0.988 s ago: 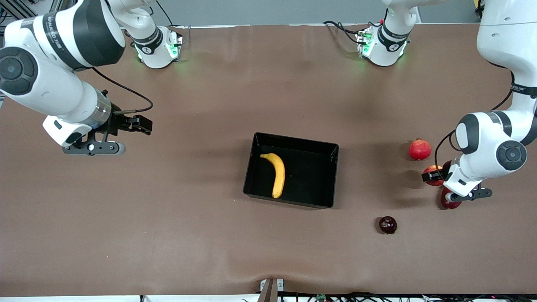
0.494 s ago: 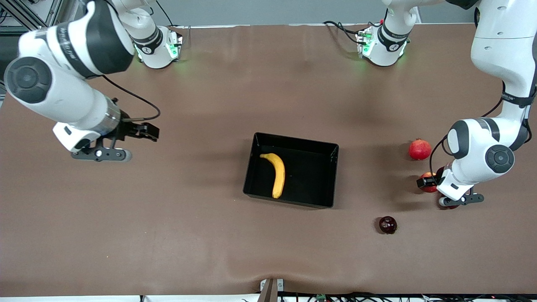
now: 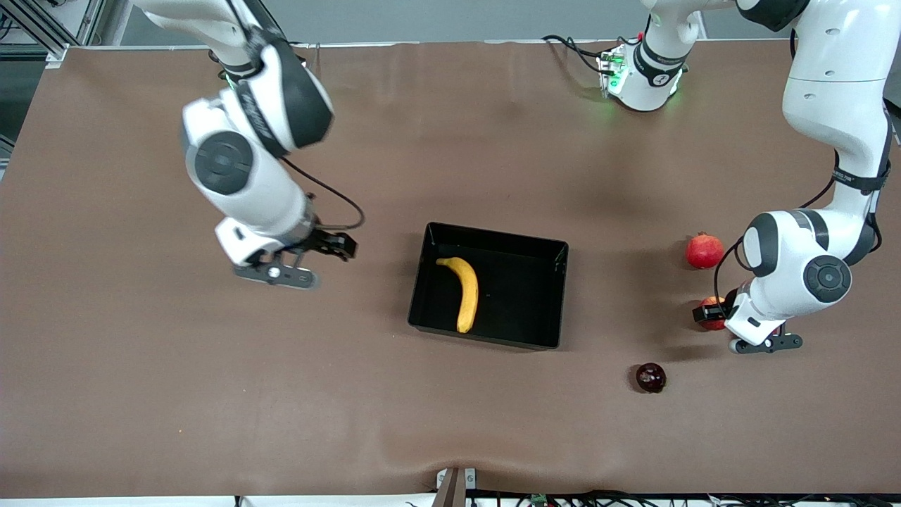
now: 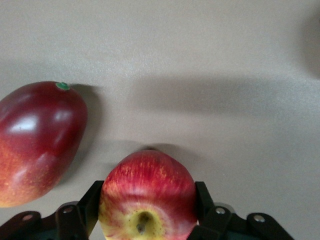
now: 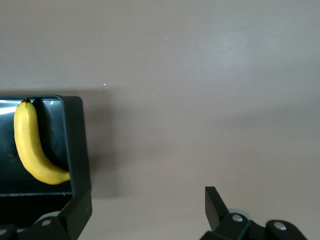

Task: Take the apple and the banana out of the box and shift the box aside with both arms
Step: 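Move the left gripper back over the tray while the right gripper approaches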

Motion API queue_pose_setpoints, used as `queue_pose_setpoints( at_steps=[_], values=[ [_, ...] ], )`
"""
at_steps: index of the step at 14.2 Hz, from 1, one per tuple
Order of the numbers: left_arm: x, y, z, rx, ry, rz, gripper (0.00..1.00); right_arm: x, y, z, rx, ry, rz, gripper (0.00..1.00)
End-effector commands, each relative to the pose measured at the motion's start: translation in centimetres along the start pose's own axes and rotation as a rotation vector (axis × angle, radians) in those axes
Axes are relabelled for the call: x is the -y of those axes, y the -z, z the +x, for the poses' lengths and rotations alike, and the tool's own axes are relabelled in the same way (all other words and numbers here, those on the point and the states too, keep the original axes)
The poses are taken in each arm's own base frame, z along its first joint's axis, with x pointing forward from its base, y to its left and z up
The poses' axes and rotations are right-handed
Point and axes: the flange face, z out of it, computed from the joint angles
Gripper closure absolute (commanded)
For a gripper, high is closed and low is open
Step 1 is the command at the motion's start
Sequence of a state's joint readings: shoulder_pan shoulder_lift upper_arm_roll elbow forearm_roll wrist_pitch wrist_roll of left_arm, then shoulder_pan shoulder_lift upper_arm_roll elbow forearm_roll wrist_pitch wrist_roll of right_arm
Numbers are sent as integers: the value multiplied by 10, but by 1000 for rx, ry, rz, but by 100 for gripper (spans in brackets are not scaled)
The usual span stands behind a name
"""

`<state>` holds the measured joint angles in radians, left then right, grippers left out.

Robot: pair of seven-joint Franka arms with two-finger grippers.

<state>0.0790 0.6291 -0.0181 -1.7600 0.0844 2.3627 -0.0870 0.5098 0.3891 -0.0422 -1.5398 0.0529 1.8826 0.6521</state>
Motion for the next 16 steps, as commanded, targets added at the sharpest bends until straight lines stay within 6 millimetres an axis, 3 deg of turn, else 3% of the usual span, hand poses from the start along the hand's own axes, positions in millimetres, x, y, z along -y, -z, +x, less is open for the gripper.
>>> queue_pose_setpoints(
  at_steps=[1,2,5,7,8,10,12,14,16],
  values=[
    [-7,7,7,-21,-11,-5,0,27,-20,4,-4,-40,-5,0],
    [-12,12,7,-24,-9,-14,0,28,-23,4,-3,-45,-6,0],
    [-43,64,2,-25,-24,-37,0,17,-21,13,-3,-53,-3,0],
    [-74,99,-5,-15,0,-50,0,2,-20,26,-5,-76,0,0],
    [-95,115,-9,-7,11,-62,0,-4,-20,32,-14,-86,7,0],
    [-141,127,-20,10,48,-84,0,-17,-23,40,-12,-58,6,0],
    [-189,138,-31,3,108,-107,0,-43,-32,53,8,-36,-4,0],
    [-252,149,-47,-7,142,-118,0,-58,-38,61,20,-17,-9,0],
    [-301,155,-50,-19,184,-146,0,-69,-43,64,32,-22,-15,0]
  ],
)
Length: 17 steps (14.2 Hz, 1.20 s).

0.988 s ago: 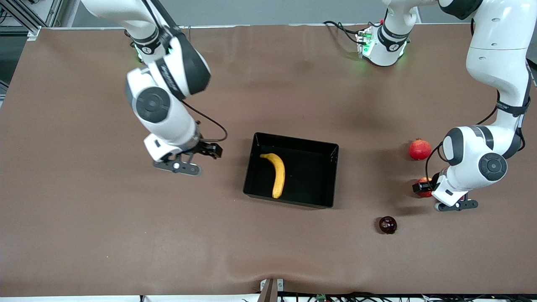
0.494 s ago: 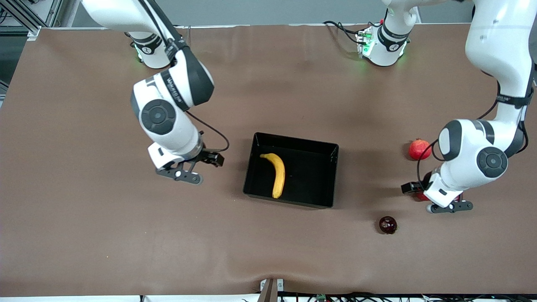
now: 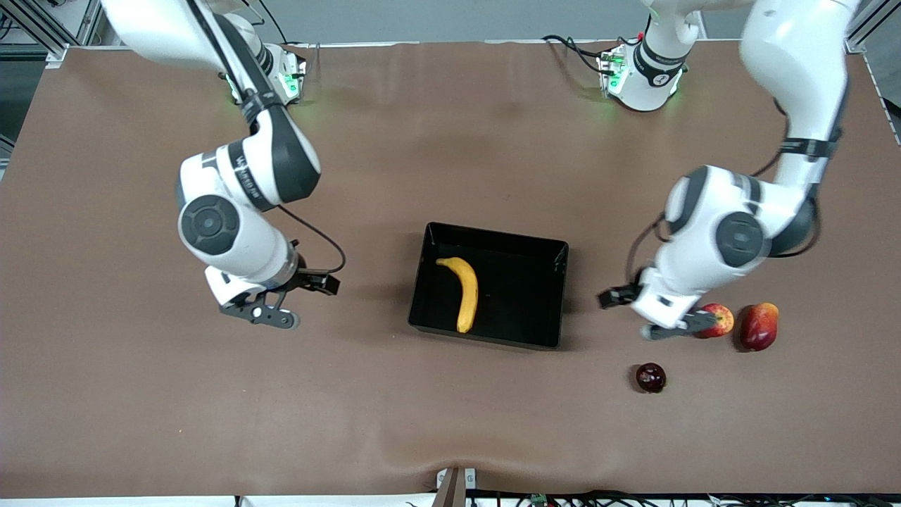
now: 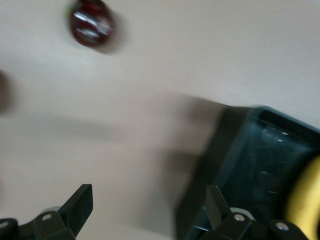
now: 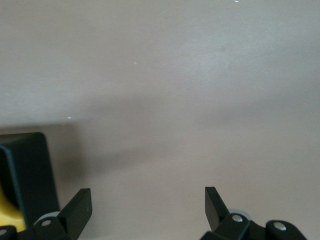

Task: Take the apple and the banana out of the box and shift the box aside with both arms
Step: 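Move the left gripper back over the tray while the right gripper approaches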

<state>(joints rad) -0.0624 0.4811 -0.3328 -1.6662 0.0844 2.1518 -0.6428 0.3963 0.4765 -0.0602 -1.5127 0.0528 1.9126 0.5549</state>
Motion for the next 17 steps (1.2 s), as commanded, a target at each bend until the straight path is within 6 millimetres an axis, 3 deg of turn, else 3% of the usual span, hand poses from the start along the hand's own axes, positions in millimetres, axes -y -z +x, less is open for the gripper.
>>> queue_pose_setpoints(
  at_steps=[1,5,7,12,17],
  values=[
    [-61,-1,-13,-17,41,-19,0,-10,-5,2,20,6,0,0],
    [-144,-30,-62,-44,16,9,0,-24,-12,7,39,-16,-9,0],
    [-173,-47,-77,-62,-23,22,0,-25,-12,8,39,-18,-9,0],
    [-207,-93,-103,-112,-140,11,0,-25,-11,8,37,-16,-8,0],
    [-220,-143,-113,-107,-210,-27,0,-26,-10,9,33,-17,-6,0]
  ],
)
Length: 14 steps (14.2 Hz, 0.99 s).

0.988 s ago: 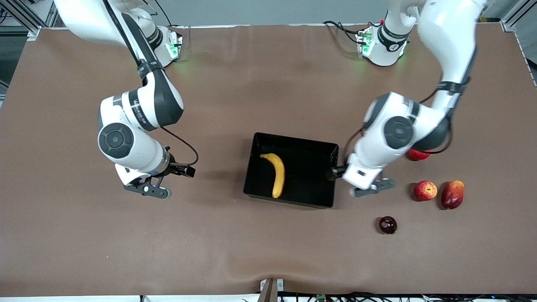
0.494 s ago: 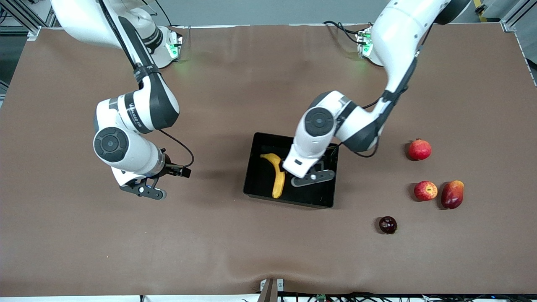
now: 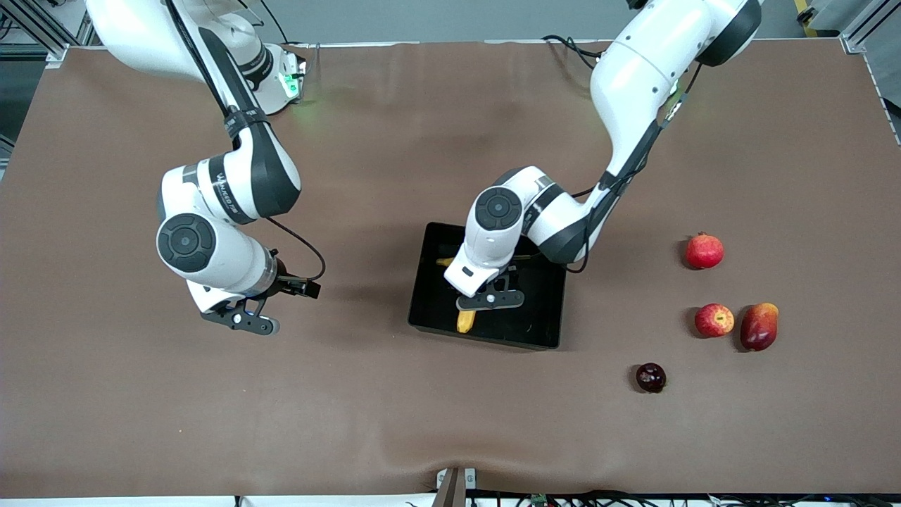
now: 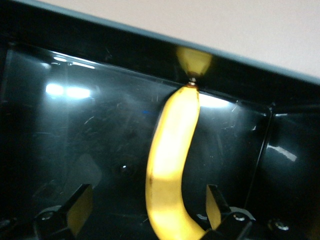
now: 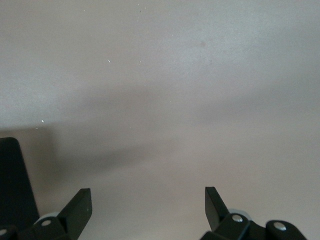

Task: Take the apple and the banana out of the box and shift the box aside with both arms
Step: 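Grasp the yellow banana in the tray with the left gripper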

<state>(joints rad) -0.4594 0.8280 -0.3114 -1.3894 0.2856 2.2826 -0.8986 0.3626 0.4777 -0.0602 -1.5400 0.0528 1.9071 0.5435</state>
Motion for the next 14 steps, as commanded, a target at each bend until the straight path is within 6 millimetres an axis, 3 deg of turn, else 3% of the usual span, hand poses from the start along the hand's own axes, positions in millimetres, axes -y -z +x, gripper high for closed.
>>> queue_pose_setpoints(
  at_steps=[1,6,7,10,11,14],
  values=[
    [-13,-30,-1,-40,-33,-42,0,-3,4,1,3,7,8,0],
    [-19,-70,-18,-75,-112,30,1,-3,4,0,4,8,7,0],
    [-18,-73,-19,-71,-121,33,17,-2,5,0,3,10,8,0],
    [-20,-72,-20,-70,-104,28,90,-4,5,-1,8,9,7,0],
    [-19,-72,-20,-68,-95,29,100,-4,4,0,8,16,5,0],
    [-19,-61,-16,-75,-93,31,100,-4,4,0,8,16,5,0]
  ],
)
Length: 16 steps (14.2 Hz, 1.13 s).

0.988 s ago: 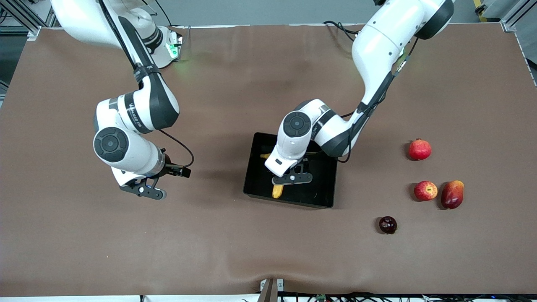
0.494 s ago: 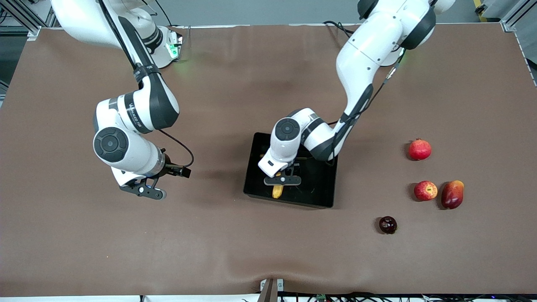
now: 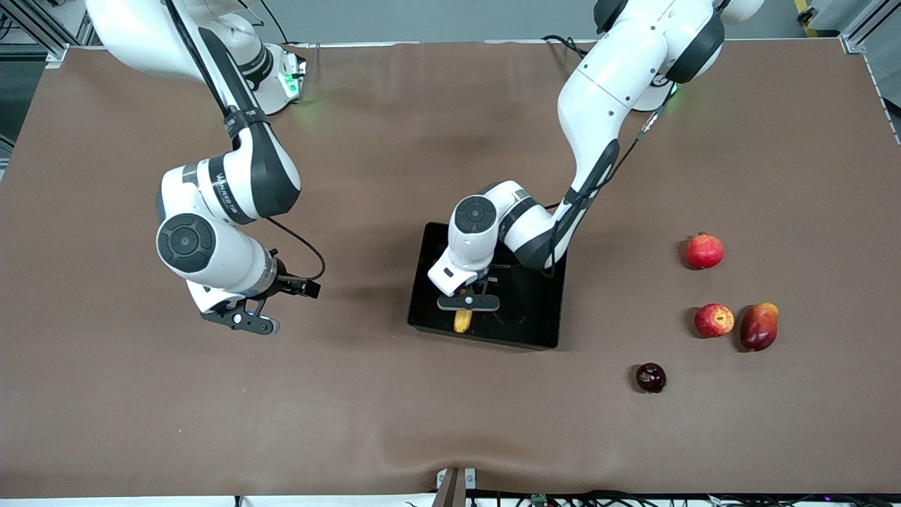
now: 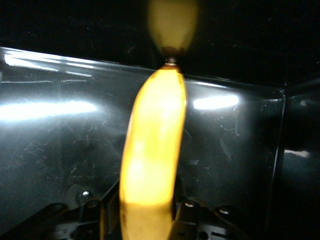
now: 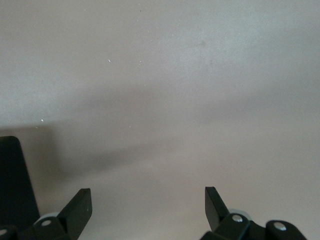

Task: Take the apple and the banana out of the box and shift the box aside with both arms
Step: 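Grasp the yellow banana in the tray with the left gripper, then lift the banana while the right gripper grasps the tray rim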

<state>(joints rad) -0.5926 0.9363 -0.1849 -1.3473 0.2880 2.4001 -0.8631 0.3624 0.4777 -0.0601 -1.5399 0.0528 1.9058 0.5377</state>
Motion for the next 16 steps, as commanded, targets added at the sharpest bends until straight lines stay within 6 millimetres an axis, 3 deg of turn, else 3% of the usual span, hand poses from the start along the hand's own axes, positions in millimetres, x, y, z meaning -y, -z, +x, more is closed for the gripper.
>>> queue_pose_setpoints(
  at_steps=[1,11,13,14,16],
  values=[
    [1,9,5,-12,0,21,100,-4,5,0,6,10,6,0],
    [24,116,44,-46,53,50,100,-3,4,0,7,12,5,0],
    [40,140,59,-62,83,50,100,-2,4,0,5,11,8,0],
    [54,166,71,-81,106,32,100,0,4,-1,4,11,8,0],
    [88,196,88,-54,151,22,100,10,7,-7,-2,19,12,0]
  ],
)
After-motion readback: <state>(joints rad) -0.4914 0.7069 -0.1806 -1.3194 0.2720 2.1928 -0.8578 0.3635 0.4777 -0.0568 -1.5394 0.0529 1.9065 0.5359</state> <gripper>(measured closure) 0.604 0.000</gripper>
